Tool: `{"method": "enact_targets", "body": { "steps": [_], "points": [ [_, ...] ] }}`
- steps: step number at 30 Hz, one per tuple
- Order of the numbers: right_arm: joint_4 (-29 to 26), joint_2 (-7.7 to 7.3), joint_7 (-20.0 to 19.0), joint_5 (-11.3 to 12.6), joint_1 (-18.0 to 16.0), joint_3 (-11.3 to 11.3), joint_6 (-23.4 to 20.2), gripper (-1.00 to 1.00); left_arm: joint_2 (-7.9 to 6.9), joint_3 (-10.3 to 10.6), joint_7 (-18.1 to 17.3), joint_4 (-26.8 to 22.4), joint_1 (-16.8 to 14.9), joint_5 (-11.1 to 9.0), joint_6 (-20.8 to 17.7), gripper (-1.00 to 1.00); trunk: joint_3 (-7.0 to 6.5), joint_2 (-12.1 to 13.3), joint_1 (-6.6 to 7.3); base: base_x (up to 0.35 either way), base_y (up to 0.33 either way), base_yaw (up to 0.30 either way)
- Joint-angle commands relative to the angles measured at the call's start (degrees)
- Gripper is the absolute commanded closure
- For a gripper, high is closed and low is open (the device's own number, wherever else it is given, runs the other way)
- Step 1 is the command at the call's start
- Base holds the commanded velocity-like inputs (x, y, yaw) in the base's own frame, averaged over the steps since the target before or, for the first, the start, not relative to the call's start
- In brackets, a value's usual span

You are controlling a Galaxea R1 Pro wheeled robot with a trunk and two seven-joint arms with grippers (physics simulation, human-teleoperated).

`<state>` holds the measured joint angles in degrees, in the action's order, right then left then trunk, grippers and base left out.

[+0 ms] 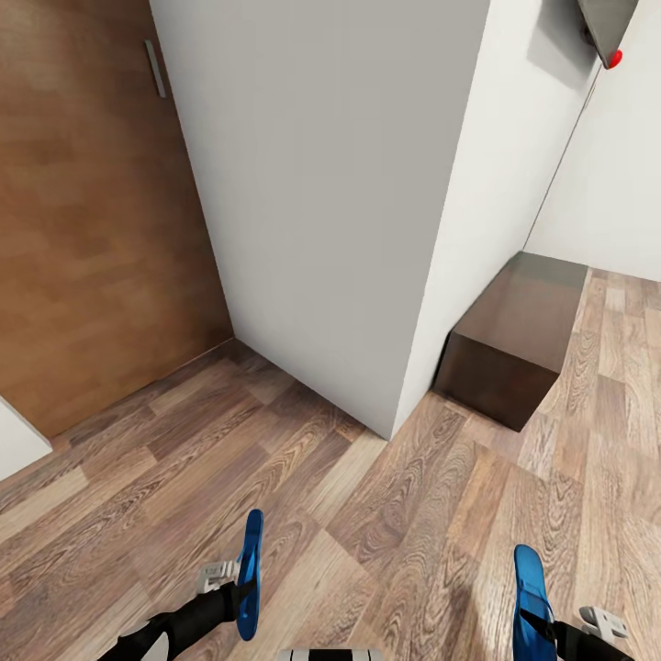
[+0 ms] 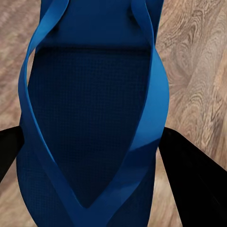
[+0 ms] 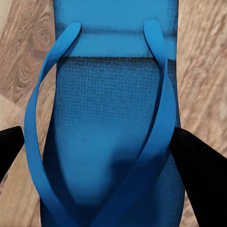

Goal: In the bedroom, move the book from the bed onto either nightstand, and place the two sandals side by side next to the bed.

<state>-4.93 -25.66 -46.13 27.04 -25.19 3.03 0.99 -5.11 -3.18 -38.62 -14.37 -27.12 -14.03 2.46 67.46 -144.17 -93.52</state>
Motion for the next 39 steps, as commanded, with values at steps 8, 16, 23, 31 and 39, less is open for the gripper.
{"method": "enact_targets", "body": {
  "steps": [8,16,23,31,39],
  "points": [
    [0.03,0.00,-0.11,-0.24,-0.03,0.31,0.07,1.00,0.02,-0.33,-0.31,0.13,-0.04,0.15,0.19,1.00,0.03,-0.02,0.01,0.000,0.000,0.000],
    [0.07,0.00,0.01,-0.26,-0.03,0.31,0.07,1.00,0.02,-0.33,-0.23,0.91,-0.04,0.12,0.16,1.00,0.02,-0.02,0.01,0.000,0.000,-0.096],
    [0.03,0.00,-0.07,-0.24,-0.03,0.31,0.07,1.00,0.02,-0.33,-0.22,1.17,-0.04,0.15,0.17,1.00,0.02,-0.02,0.01,0.000,0.000,-0.272],
    [0.01,0.00,-0.19,-0.24,-0.03,0.31,0.07,1.00,0.02,-0.33,-0.22,1.20,-0.04,0.15,0.17,1.00,0.02,-0.02,0.01,0.000,0.000,-0.281],
    [0.02,0.00,-0.19,-0.24,-0.03,0.31,0.07,1.00,0.02,-0.33,-0.22,1.27,-0.04,0.15,0.17,1.00,0.02,-0.02,0.01,0.000,0.000,-0.281]
  ]
}}
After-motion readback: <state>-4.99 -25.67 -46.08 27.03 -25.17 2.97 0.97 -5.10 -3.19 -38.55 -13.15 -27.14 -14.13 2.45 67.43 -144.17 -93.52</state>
